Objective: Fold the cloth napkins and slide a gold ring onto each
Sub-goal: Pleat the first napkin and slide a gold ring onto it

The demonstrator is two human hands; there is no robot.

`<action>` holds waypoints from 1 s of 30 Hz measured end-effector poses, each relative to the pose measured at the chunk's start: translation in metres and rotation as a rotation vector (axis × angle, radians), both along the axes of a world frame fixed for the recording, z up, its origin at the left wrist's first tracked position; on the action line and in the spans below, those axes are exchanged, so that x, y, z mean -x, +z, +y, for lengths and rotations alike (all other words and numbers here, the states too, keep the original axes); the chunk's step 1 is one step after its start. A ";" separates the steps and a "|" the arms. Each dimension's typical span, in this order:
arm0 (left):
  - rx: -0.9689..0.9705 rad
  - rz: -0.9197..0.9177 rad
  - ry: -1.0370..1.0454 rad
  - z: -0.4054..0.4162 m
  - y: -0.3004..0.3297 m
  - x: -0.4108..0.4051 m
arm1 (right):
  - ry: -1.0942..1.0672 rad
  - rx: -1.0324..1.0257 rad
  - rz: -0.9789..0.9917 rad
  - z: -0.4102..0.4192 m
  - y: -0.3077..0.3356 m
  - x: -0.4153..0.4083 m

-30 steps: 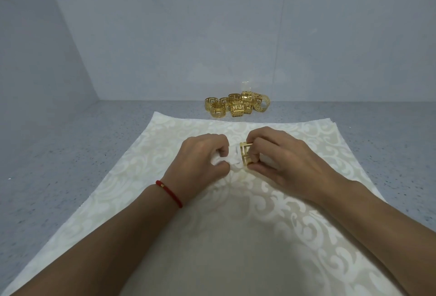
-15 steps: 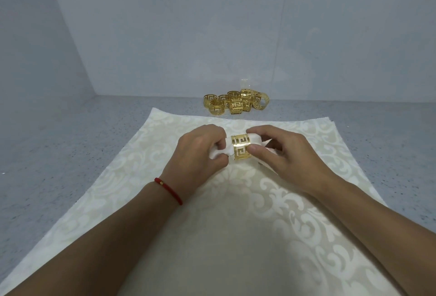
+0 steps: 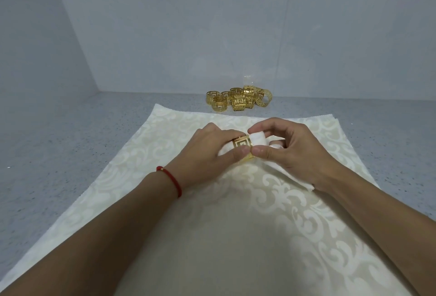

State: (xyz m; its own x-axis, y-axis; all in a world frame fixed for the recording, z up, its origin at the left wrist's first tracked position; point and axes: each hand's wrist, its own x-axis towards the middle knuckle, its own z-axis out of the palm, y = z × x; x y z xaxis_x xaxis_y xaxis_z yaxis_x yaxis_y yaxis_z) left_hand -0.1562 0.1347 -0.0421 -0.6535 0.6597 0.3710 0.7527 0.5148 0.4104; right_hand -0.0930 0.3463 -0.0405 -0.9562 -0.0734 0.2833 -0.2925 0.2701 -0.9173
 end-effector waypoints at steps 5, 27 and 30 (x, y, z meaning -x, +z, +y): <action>0.039 -0.114 0.053 -0.013 0.008 0.000 | -0.068 -0.050 -0.023 0.015 0.001 0.001; -0.274 -0.507 0.103 -0.044 0.009 -0.004 | -0.158 -0.411 -0.134 0.007 -0.001 -0.008; -0.261 -0.463 0.150 -0.046 0.007 0.001 | -0.189 -0.423 -0.147 0.007 0.004 -0.009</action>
State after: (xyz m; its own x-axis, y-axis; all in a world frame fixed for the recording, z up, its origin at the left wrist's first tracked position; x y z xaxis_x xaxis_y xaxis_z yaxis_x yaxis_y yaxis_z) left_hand -0.1570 0.0883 -0.0349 -0.8670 0.4716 0.1609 0.3893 0.4396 0.8094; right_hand -0.0842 0.3536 -0.0364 -0.9916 0.0254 0.1265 -0.0778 0.6644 -0.7433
